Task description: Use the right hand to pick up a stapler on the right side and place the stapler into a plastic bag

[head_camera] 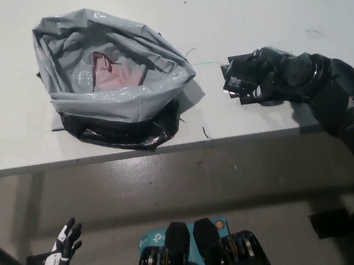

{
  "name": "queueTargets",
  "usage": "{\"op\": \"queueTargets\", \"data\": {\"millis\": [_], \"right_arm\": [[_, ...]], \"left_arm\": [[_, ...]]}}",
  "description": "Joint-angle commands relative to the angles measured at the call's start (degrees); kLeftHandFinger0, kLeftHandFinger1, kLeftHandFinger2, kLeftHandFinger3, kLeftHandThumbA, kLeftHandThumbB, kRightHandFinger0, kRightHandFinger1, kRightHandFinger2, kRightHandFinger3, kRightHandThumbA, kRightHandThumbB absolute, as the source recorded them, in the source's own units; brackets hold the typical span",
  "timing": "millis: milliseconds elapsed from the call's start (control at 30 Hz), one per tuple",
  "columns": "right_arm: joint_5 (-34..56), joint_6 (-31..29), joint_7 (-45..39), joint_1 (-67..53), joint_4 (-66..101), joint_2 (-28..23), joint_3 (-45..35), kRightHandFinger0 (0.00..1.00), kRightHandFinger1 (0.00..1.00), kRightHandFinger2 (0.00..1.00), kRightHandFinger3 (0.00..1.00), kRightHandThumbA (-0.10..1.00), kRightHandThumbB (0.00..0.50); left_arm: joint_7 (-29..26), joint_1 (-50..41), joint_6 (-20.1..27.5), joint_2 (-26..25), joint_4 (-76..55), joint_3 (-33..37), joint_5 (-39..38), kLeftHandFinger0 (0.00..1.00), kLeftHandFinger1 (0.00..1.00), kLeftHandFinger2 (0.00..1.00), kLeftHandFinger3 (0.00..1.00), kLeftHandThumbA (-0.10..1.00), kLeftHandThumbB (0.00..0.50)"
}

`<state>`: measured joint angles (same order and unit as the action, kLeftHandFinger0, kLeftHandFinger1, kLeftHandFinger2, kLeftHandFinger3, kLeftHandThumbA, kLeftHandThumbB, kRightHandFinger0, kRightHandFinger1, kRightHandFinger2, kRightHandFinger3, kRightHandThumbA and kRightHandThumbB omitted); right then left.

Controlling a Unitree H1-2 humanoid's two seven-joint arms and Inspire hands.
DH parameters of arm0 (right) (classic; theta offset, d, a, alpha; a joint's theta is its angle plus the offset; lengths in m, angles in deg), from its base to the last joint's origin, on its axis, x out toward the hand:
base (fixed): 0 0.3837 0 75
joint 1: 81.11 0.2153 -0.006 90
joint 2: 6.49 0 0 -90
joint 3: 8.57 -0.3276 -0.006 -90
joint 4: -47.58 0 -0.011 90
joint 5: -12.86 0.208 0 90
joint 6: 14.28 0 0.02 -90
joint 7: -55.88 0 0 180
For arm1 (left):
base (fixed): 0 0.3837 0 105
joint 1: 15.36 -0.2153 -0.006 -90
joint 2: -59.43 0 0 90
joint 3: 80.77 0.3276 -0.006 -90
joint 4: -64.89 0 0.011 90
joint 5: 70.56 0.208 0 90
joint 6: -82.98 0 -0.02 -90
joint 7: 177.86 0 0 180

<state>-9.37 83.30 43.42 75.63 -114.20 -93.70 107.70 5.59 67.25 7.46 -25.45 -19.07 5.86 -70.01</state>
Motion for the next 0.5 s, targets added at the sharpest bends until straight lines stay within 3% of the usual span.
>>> {"op": "queueTargets", "data": {"millis": [0,67,100,133,167,200,233,267,300,367,467], "right_arm": [[-1.55,-2.28,4.40,2.14,1.20,-0.05,-0.30,0.54,0.63,0.63,0.44,0.09,0.183],[-1.39,-2.37,5.21,2.01,1.54,-0.02,-0.76,0.46,0.56,0.57,0.40,0.14,0.183],[-1.31,-2.13,5.72,1.96,1.74,0.03,-0.99,0.45,0.57,0.58,0.50,0.16,0.182],[-1.07,-2.36,6.18,1.93,1.70,0.09,-1.29,0.52,0.61,0.60,0.56,0.16,0.186],[-0.91,-2.51,6.49,1.96,1.68,0.17,-1.51,0.48,0.55,0.56,0.57,0.17,0.184],[-0.89,-2.36,6.63,2.09,1.50,0.26,-1.64,0.52,0.61,0.64,0.68,0.17,0.182],[-0.87,-2.15,6.74,2.22,1.27,0.38,-1.75,0.55,0.64,0.66,0.73,0.17,0.181],[-0.95,-2.05,6.80,2.18,1.52,0.40,-1.78,0.41,0.48,0.53,0.67,0.18,0.184],[-1.08,-1.86,6.80,2.09,1.75,0.36,-1.74,0.44,0.54,0.60,0.63,0.18,0.178],[-1.19,-2.14,6.94,2.00,1.63,0.30,-1.69,0.53,0.61,0.64,0.63,0.18,0.178],[-1.29,-2.38,7.07,1.99,1.38,0.36,-1.64,0.53,0.61,0.63,0.65,0.19,0.180]], "left_arm": [[0.75,0.37,1.71,-1.33,-1.49,-0.01,0.00,1.00,1.00,1.00,1.00,1.00,0.105],[0.72,0.47,1.55,-1.32,-1.59,-0.01,0.06,1.00,1.00,1.00,1.00,1.00,0.107],[0.65,0.44,1.43,-1.27,-1.76,0.00,0.12,1.00,1.00,1.00,1.00,1.00,0.110],[0.72,0.41,1.56,-1.30,-1.82,0.00,0.03,1.00,1.00,1.00,1.00,1.00,0.111],[0.77,0.48,1.59,-1.40,-1.72,-0.05,-0.03,1.00,1.00,1.00,1.00,1.00,0.118],[0.72,0.55,1.54,-1.41,-1.67,-0.09,-0.01,1.00,1.00,1.00,1.00,1.00,0.126],[0.70,0.60,1.51,-1.44,-1.66,-0.13,-0.01,1.00,1.00,1.00,1.00,1.00,0.126],[0.79,0.65,1.50,-1.53,-1.63,-0.15,-0.13,1.00,1.00,1.00,1.00,1.00,0.119],[0.81,0.67,1.33,-1.53,-1.74,-0.13,-0.12,1.00,1.00,1.00,1.00,1.00,0.112],[0.88,0.71,1.15,-1.62,-1.86,-0.09,-0.16,1.00,1.00,1.00,1.00,1.00,0.100],[0.90,0.66,1.05,-1.71,-1.91,-0.10,-0.26,1.00,1.00,1.00,1.00,1.00,0.101]]}}
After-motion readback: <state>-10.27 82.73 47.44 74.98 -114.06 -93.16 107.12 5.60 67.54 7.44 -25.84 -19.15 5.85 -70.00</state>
